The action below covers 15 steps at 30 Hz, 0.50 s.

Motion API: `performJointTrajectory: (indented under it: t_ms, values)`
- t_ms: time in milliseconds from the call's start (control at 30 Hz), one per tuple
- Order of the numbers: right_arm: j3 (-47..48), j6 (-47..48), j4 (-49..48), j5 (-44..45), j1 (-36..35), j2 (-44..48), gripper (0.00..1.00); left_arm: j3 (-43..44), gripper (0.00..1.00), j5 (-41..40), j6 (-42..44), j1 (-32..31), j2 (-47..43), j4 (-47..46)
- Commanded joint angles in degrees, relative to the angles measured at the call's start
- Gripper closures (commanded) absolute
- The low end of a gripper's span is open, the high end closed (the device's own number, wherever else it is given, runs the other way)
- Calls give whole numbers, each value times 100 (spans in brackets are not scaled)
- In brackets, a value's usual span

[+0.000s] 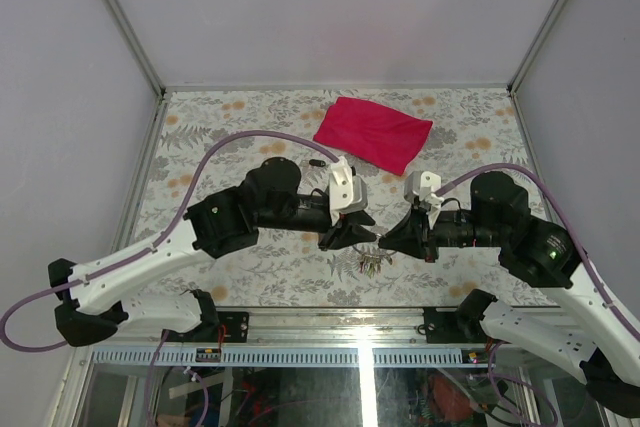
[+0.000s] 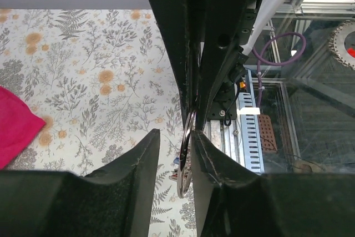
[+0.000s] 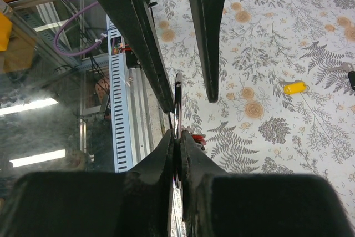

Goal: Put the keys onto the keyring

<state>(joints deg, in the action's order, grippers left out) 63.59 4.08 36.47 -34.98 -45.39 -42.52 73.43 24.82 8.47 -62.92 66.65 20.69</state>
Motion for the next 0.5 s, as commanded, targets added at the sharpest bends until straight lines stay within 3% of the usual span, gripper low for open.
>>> performJointTrajectory:
  t_ms: [0,233,467]
  values:
    - [320,-82,-504,-152,-14,78,100,235,71,337,199,15,86,212]
    - [323,-114,-576,-134,-14,107,100,324,73,421,246,11,182,370]
    - [230,-195,-728,-68,-14,162,100,348,100,419,223,12,199,410]
